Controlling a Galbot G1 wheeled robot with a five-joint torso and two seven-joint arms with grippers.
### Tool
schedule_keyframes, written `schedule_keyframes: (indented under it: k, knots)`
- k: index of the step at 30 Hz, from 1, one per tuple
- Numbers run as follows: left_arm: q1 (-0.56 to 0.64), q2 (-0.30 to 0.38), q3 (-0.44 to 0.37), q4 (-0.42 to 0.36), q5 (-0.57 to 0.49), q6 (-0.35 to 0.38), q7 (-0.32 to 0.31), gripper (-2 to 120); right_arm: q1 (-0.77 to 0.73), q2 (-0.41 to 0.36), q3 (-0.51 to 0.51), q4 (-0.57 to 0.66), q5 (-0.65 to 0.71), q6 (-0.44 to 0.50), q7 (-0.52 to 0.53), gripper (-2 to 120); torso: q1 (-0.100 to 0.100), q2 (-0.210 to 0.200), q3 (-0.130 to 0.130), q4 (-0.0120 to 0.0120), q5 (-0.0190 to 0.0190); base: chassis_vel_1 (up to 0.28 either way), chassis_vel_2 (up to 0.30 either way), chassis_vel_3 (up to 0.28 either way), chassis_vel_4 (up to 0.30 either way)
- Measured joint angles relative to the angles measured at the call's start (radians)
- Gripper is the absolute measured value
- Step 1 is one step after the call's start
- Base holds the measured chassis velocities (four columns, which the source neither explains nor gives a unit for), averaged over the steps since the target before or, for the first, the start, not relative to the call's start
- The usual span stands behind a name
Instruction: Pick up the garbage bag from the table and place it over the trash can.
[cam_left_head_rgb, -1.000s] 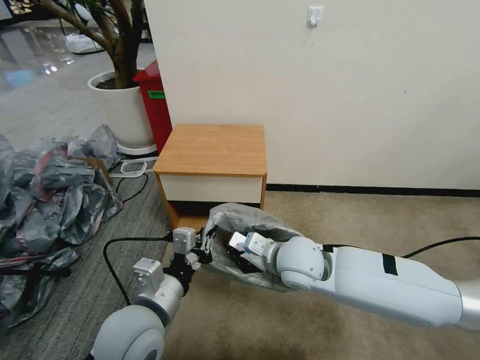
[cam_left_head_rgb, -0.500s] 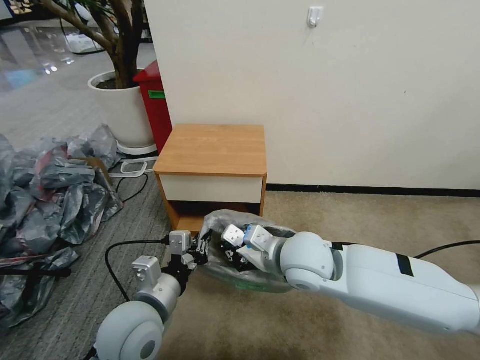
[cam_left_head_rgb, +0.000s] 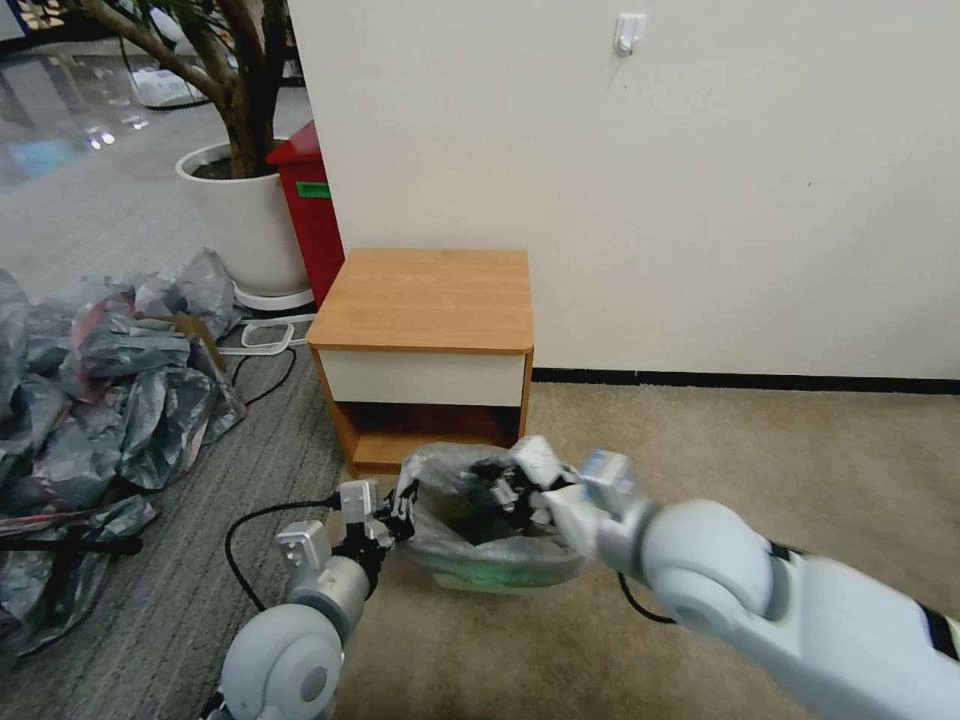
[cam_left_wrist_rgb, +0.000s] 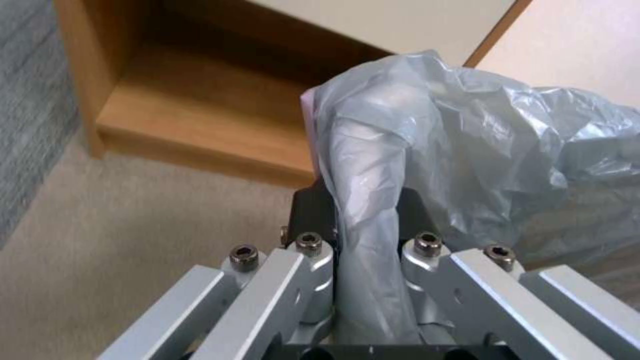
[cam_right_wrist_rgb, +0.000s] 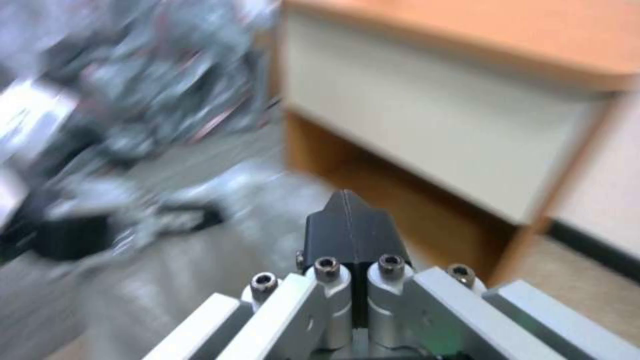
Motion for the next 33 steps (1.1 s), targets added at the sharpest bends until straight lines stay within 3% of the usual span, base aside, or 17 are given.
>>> schedule_keyframes:
  k: [3, 4, 6, 7, 9, 11, 12, 14, 16, 18, 26, 32, 33]
  knots:
    - [0.028, -0.026, 0.006, -0.003, 0.017, -0.003, -0.003, 9, -0.185, 0.113, 0.178, 0.008, -0.112, 0.05, 0.003, 14, 0.0, 0.0, 0.0, 0.0004, -0.0001, 0.0, 0.0, 0.0, 0.0]
    - [0.028, -0.026, 0.006, -0.003, 0.017, -0.003, -0.003, 9, -0.185, 0.113, 0.178, 0.008, -0.112, 0.05, 0.003, 14, 0.0, 0.0, 0.0, 0.0004, -0.0001, 0.0, 0.0, 0.0, 0.0]
    - [0.047, -0.035, 0.007, -0.011, 0.026, -0.005, -0.003, 9, -0.297, 0.202, 0.268, 0.008, -0.204, 0.098, 0.003, 24, 0.0, 0.0, 0.0, 0.0002, 0.0, 0.0, 0.0, 0.0, 0.0]
    - [0.047, -0.035, 0.007, -0.011, 0.026, -0.005, -0.003, 9, -0.297, 0.202, 0.268, 0.008, -0.204, 0.098, 0.003, 24, 0.0, 0.0, 0.0, 0.0002, 0.0, 0.0, 0.0, 0.0, 0.0]
    - [0.063, -0.042, 0.005, -0.019, 0.028, -0.006, -0.003, 9, -0.391, 0.296, 0.332, 0.008, -0.299, 0.151, 0.0, 34, 0.0, 0.0, 0.0, 0.0003, -0.0001, 0.0, 0.0, 0.0, 0.0]
    - [0.066, -0.042, 0.004, -0.02, 0.028, -0.006, -0.003, 9, -0.404, 0.311, 0.34, 0.007, -0.313, 0.158, -0.001, 35, 0.0, 0.0, 0.0, 0.0002, -0.0001, 0.0, 0.0, 0.0, 0.0]
    - [0.079, -0.044, 0.002, -0.026, 0.029, -0.006, -0.003, 9, -0.473, 0.403, 0.38, 0.007, -0.39, 0.2, -0.008, 41, 0.0, 0.0, 0.0, 0.0, -0.0002, 0.0, 0.0, 0.0, 0.0]
    - [0.086, -0.043, 0.0, -0.029, 0.03, -0.005, -0.003, 9, -0.499, 0.44, 0.392, 0.007, -0.416, 0.217, -0.012, 46, 0.0, 0.0, 0.0, 0.0001, -0.0002, 0.0, 0.0, 0.0, 0.0]
    - [0.109, -0.031, -0.005, -0.03, 0.037, -0.002, -0.002, 9, -0.577, 0.531, 0.416, 0.007, -0.474, 0.27, -0.025, 60, 0.0, 0.0, 0.0, 0.0002, -0.0003, 0.0, 0.0, 0.0, 0.0]
    - [0.115, -0.026, -0.006, -0.029, 0.039, -0.002, -0.001, 9, -0.593, 0.544, 0.421, 0.01, -0.476, 0.277, -0.026, 63, 0.0, 0.0, 0.0, 0.0003, -0.0003, 0.0, 0.0, 0.0, 0.0]
    - [0.118, -0.015, 0.0, 0.002, 0.044, -0.002, 0.005, 9, -0.638, 0.571, 0.45, 0.01, -0.467, 0.304, -0.026, 96, 0.0, 0.0, 0.0, 0.0003, -0.0002, 0.0, 0.0, 0.0, 0.0]
    - [0.114, -0.014, 0.001, 0.026, 0.052, -0.002, 0.007, 9, -0.635, 0.584, 0.431, 0.003, -0.465, 0.304, -0.025, 100, 0.0, 0.0, 0.0, 0.0003, -0.0001, 0.0, 0.0, 0.0, 0.0]
    - [0.113, -0.012, 0.002, 0.033, 0.055, -0.002, 0.007, 13, -0.633, 0.585, 0.428, 0.001, -0.464, 0.303, -0.025, 100, 0.0, 0.0, 0.0, 0.0003, -0.0001, 0.0, 0.0, 0.0, 0.0]
